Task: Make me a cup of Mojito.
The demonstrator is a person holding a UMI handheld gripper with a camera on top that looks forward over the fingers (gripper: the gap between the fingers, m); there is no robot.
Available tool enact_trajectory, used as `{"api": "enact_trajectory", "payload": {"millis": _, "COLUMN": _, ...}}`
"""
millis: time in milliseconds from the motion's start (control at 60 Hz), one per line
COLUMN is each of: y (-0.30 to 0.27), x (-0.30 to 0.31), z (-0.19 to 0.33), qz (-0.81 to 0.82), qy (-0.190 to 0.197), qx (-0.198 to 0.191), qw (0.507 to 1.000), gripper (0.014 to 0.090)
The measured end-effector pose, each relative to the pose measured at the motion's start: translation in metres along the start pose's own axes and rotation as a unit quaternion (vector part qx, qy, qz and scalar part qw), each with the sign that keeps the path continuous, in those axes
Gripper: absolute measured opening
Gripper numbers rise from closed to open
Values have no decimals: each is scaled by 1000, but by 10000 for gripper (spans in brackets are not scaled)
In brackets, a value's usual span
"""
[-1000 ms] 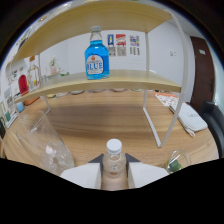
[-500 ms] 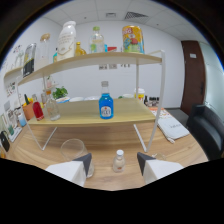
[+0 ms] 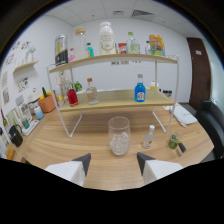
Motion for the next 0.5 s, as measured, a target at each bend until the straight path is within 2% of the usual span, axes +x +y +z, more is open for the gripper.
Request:
{"api": "enact_trajectory", "payload": {"millis": 100, "y": 8, "x": -8, "z": 2, "qz": 1, "qy": -7, "qx": -23, "qw": 1000, "gripper": 851}}
{"api": "enact_trajectory", "payload": {"millis": 283, "y": -27, "x": -36, "z": -4, "qz": -13, "qy": -14, "qx": -17, "qw": 1000, "gripper": 854}}
{"api": "enact_trajectory", "payload": {"millis": 500, "y": -144, "x": -102, "z": -29, "qz": -19, "qy": -16, "qx": 47, "qw": 999, "gripper": 854}}
